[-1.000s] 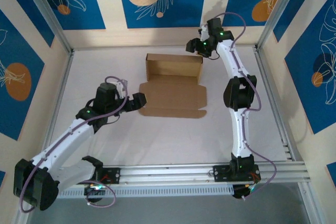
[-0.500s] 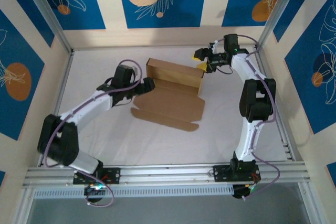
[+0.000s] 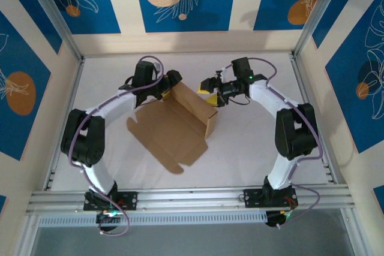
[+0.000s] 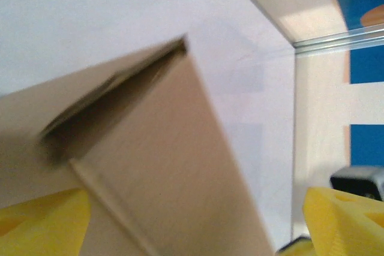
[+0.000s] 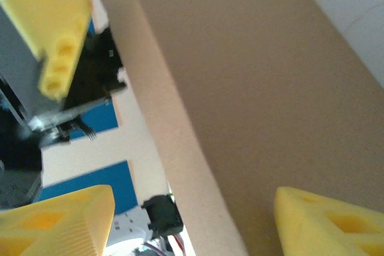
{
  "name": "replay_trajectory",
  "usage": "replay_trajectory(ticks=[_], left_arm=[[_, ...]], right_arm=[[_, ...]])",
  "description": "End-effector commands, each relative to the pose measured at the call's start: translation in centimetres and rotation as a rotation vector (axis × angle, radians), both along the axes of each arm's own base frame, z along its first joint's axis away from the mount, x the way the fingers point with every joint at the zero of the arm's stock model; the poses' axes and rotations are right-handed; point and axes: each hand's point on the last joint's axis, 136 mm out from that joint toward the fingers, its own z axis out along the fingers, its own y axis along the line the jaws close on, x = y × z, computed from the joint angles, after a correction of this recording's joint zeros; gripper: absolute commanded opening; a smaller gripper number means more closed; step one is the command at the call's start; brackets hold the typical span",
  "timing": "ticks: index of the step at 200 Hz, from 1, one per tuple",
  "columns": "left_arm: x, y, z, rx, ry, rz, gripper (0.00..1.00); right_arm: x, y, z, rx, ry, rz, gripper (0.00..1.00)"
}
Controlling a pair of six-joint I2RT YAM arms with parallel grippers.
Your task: Fold the paper box
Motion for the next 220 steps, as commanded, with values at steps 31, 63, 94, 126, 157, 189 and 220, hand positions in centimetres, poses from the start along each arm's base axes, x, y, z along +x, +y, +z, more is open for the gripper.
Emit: replay_trajectory(ticks=[31, 63, 94, 126, 157, 189, 220], left_arm=[[-0.5, -4.9, 4.5, -0.063, -0.042, -0.171, 0.91], [-1.4, -6.5, 5.0, -0.055, -0.035, -0.251, 0.91], [-3.2, -7.9, 4.1, 0.044, -0.026, -0.356, 0.91], [-4.7, -8.9, 1.9, 0.176, -0.018, -0.441, 0.91], [-6.2, -9.0, 1.9, 0.341, -0.091, -0.542, 0.92], [-8.2, -8.4, 1.4, 0.57, -0.204, -0.674, 0.95], [-10.9, -8.8, -0.2, 0.749, -0.335, -0.708, 0.92]], right_arm=[[-2.5, 6.1, -0.5, 0.114, -0.035, -0.042, 0.73], [-3.0, 9.3, -0.4, 0.158, -0.116, -0.054, 0.73], [-3.8, 8.4, -0.4, 0.153, -0.191, -0.11, 0.73], [-5.9, 4.3, -0.7, 0.075, -0.246, -0.192, 0.77], [-9.0, -0.9, 1.2, -0.13, -0.376, -0.263, 0.79], [-11.0, -7.9, 3.5, -0.321, -0.467, -0.401, 0.77], [-11.9, -12.9, 6.0, -0.363, -0.572, -0.552, 0.73]])
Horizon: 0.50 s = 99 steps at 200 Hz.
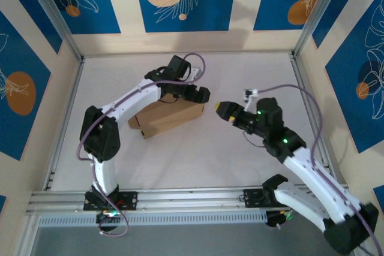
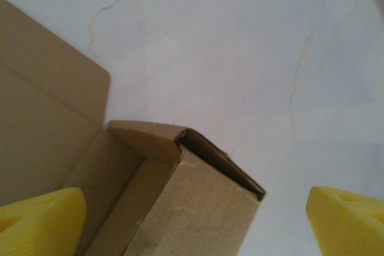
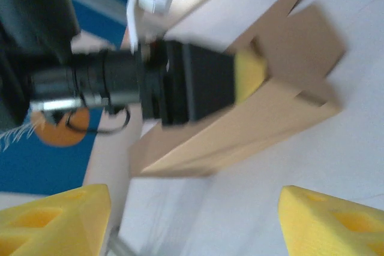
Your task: Fold the paper box
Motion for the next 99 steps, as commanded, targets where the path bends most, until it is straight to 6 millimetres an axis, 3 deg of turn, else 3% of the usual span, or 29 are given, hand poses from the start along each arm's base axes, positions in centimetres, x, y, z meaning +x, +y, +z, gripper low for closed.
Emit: replay_trajectory(ticks=[1, 40, 70, 99], left_arm=[[-2.7, 0.9, -0.6, 0.18, -0.177, -0.097, 0.92], [-9.3, -1.2, -2.9, 0.318, -0.441, -0.229, 0.83], [-14.4, -2.6, -4.7, 0.44, -0.71, -0.348, 0.84], [-16.3, -2.4, -5.1, 0.433, -0.816, -0.36, 0.82]], right_arm=[[-0.9, -4.9, -2.1, -0.165, 0.022, -0.15, 0.73], [-1.0, -6.1, -1.7, -0.208, 0.005, -0.164, 0.72], [-1.1, -5.9, -2.0, -0.212, -0.006, -0.151, 0.72], [-1.1, -5.4, -1.8, -0.217, -0.02, -0.123, 0.72]])
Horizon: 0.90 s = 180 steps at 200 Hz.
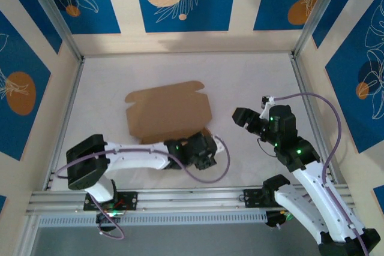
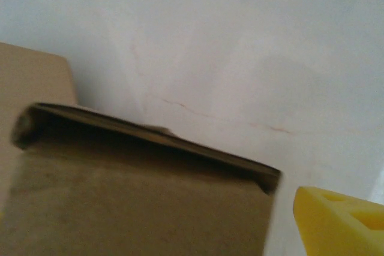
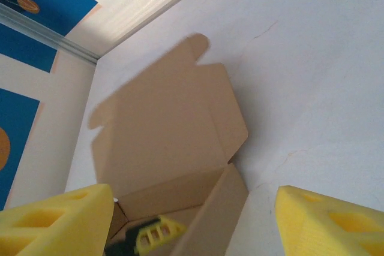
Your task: Fold the paper box
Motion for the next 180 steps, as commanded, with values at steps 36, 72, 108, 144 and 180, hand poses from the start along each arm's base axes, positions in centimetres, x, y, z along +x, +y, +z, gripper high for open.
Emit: replay_trajectory(ticks=[36, 72, 108, 144, 180], left_arm=[[-0.3, -0.4, 0.7, -0.044, -0.248, -0.045, 0.81], [-0.6, -1.3, -1.8, -0.065, -0.234, -0.102, 0.81], [0.4, -2.0, -2.8, -0.119, -0.19, -0.07, 0.89], [1.5, -2.3, -4.0, -0.106, -0.169, -0.067, 1.0], [0.7, -2.7, -5.0, -0.134, -0.046, -0.084, 1.0]], right_arm=[[-0.1, 1.5, 0.4, -0.054, -0.01, 0.098, 0.72], [0.1, 3.3, -0.4, -0.056, 0.053, 0.182, 0.72], [0.4, 4.0, -1.3, -0.09, 0.092, 0.202, 0.74], [1.0, 4.3, -1.5, -0.112, 0.105, 0.212, 0.75], [1.5, 5.3, -2.4, -0.113, 0.171, 0.241, 0.76]])
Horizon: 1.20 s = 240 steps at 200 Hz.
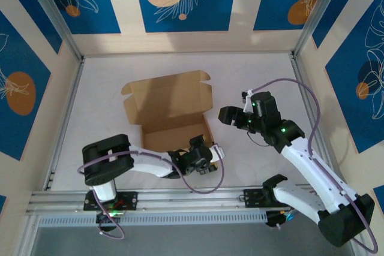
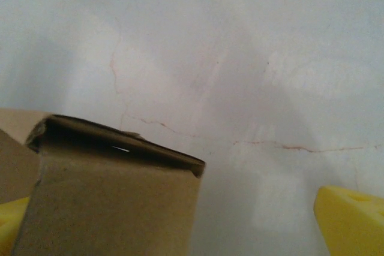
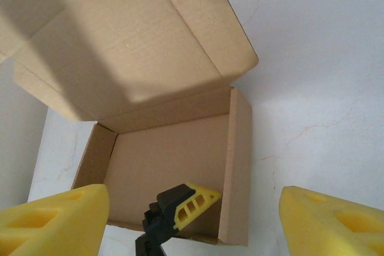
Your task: Fold the paper box
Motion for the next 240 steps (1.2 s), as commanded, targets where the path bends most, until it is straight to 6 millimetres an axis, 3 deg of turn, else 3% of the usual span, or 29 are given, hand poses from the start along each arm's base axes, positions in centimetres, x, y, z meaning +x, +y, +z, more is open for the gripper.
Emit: replay_trajectory(ticks=[1, 39, 52, 78, 118, 168, 191, 212, 240], left_arm=[[-0.7, -1.3, 0.3, -0.056, 0.086, -0.03, 1.0], [-2.0, -0.6, -2.0, -0.012, 0.221, -0.046, 1.0], [-1.9, -0.6, -1.6, -0.016, 0.223, -0.043, 1.0], [-0.9, -0.4, 1.4, -0.071, 0.196, -0.02, 1.0], [-0.4, 0.8, 6.1, -0.114, 0.109, -0.015, 1.0], [-0.8, 2.5, 8.3, -0.172, 0.096, 0.0, 1.0], [-0.7, 3.8, 12.2, -0.258, 0.071, 0.041, 1.0], [0.2, 6.2, 16.5, -0.34, 0.076, 0.154, 0.99], [1.6, 12.2, 18.5, -0.502, 0.255, 0.443, 0.96]], right_arm=[[0.0, 0.9, 0.4, 0.0, 0.023, 0.043, 0.76], [0.2, 1.0, -0.3, -0.033, 0.071, 0.056, 0.76], [0.3, 0.9, -0.4, -0.044, 0.082, 0.052, 0.76], [0.4, 0.8, -0.1, -0.038, 0.075, 0.05, 0.76], [0.8, 0.5, 2.4, -0.018, 0.024, 0.069, 0.74], [1.7, 0.2, 4.4, -0.039, -0.013, 0.084, 0.73], [2.7, 0.4, 5.4, -0.034, -0.009, 0.074, 0.73], [4.0, 0.8, 6.4, -0.014, 0.061, -0.041, 0.71], [5.2, 1.8, 6.7, -0.071, 0.213, -0.231, 0.66]])
